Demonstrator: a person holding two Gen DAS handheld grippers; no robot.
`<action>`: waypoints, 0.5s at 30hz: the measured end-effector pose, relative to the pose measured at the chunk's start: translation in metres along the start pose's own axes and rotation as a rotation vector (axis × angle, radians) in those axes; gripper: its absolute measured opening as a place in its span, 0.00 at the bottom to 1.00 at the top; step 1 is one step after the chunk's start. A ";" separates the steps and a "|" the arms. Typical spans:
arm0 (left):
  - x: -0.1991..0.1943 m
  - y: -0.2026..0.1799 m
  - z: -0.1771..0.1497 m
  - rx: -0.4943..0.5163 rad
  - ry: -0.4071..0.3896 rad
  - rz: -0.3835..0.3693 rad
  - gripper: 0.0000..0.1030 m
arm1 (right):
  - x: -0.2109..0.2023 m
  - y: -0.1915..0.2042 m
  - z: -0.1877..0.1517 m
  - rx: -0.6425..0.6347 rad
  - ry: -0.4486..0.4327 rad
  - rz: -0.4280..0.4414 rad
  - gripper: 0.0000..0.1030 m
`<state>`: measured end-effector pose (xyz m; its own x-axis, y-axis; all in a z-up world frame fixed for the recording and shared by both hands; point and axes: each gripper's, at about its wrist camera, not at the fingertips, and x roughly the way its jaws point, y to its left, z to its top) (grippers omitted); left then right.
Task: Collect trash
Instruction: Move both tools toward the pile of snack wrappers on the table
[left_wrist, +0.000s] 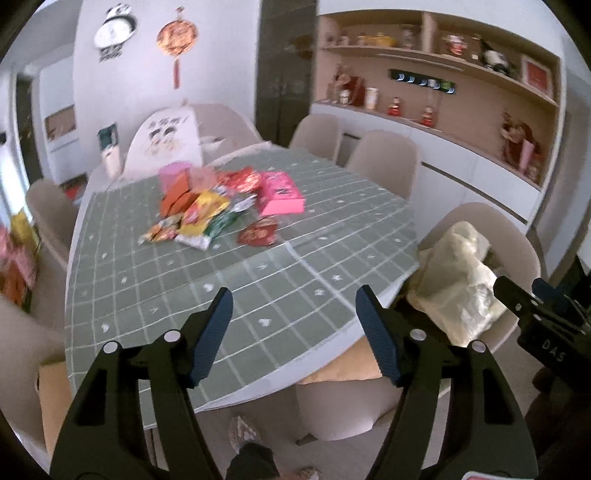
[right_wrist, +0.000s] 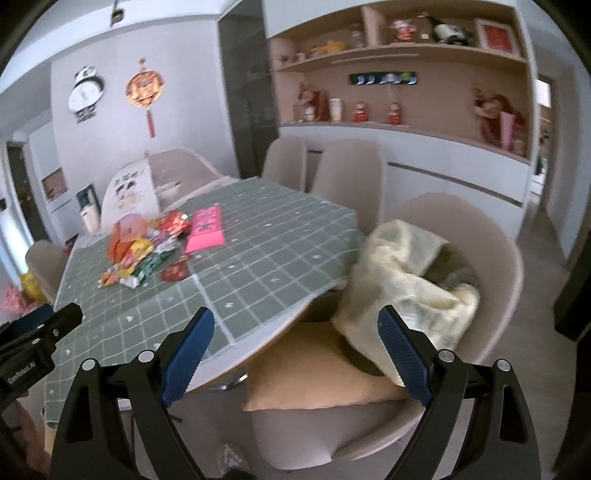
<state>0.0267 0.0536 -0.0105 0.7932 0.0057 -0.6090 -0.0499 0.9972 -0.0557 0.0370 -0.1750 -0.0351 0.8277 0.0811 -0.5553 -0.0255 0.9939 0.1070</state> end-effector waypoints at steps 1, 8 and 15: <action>0.003 0.008 0.001 -0.014 0.007 0.017 0.64 | 0.007 0.009 0.002 -0.018 0.009 0.016 0.84; 0.034 0.078 0.007 -0.152 0.098 0.145 0.64 | 0.063 0.071 0.021 -0.106 0.094 0.139 0.84; 0.087 0.162 0.021 -0.279 0.235 0.223 0.59 | 0.136 0.144 0.042 -0.177 0.179 0.225 0.84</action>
<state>0.0999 0.2169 -0.0560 0.5858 0.1691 -0.7926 -0.3921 0.9151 -0.0945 0.1692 -0.0244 -0.0606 0.6790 0.2956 -0.6720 -0.3060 0.9460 0.1069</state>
